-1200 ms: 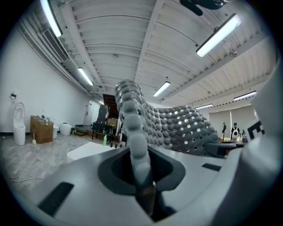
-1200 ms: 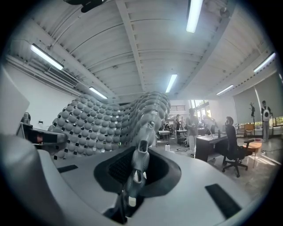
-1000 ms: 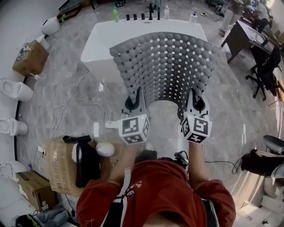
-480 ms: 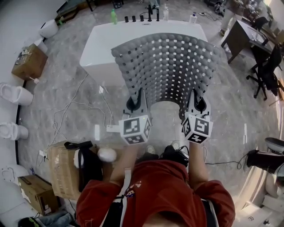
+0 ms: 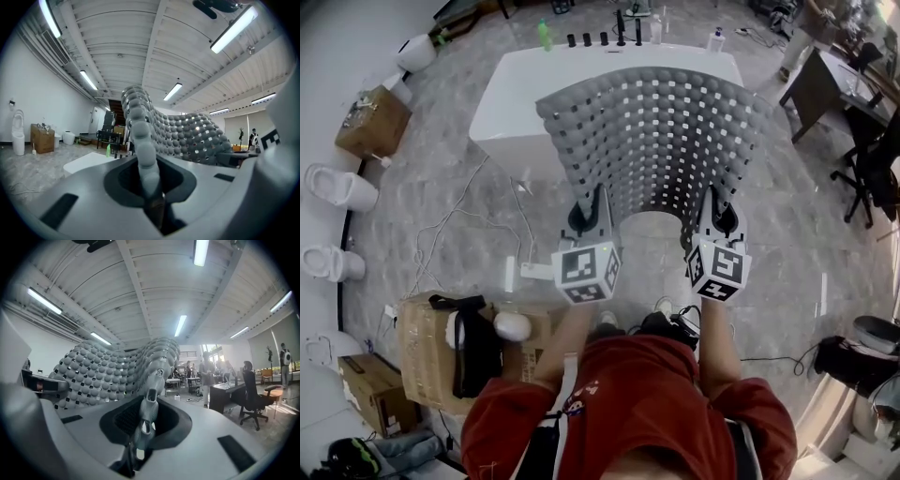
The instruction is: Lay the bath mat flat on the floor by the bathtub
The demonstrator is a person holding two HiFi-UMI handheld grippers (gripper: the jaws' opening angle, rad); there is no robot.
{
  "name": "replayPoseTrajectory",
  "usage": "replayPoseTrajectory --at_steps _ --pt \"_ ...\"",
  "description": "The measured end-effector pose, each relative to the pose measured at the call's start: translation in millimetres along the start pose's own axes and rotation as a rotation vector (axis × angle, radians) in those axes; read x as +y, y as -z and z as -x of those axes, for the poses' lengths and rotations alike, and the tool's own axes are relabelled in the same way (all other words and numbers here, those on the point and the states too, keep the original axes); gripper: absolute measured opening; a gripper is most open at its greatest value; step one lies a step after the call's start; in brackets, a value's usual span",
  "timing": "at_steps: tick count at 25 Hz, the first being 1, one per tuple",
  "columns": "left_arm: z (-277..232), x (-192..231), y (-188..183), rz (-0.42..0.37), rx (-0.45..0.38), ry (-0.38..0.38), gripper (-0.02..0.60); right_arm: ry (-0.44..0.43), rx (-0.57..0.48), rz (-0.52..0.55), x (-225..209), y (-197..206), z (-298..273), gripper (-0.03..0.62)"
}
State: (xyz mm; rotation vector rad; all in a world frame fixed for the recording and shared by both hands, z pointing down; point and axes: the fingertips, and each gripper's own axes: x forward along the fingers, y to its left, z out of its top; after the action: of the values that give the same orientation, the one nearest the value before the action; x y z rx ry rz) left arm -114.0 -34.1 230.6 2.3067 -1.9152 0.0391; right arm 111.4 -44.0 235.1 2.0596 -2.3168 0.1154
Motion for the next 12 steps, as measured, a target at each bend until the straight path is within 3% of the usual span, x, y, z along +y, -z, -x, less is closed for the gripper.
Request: replayPoseTrajectory --at_steps 12 --pt "-42 -88 11 -0.029 0.009 -0.058 0.058 -0.045 0.005 -0.03 -101 10 -17 0.055"
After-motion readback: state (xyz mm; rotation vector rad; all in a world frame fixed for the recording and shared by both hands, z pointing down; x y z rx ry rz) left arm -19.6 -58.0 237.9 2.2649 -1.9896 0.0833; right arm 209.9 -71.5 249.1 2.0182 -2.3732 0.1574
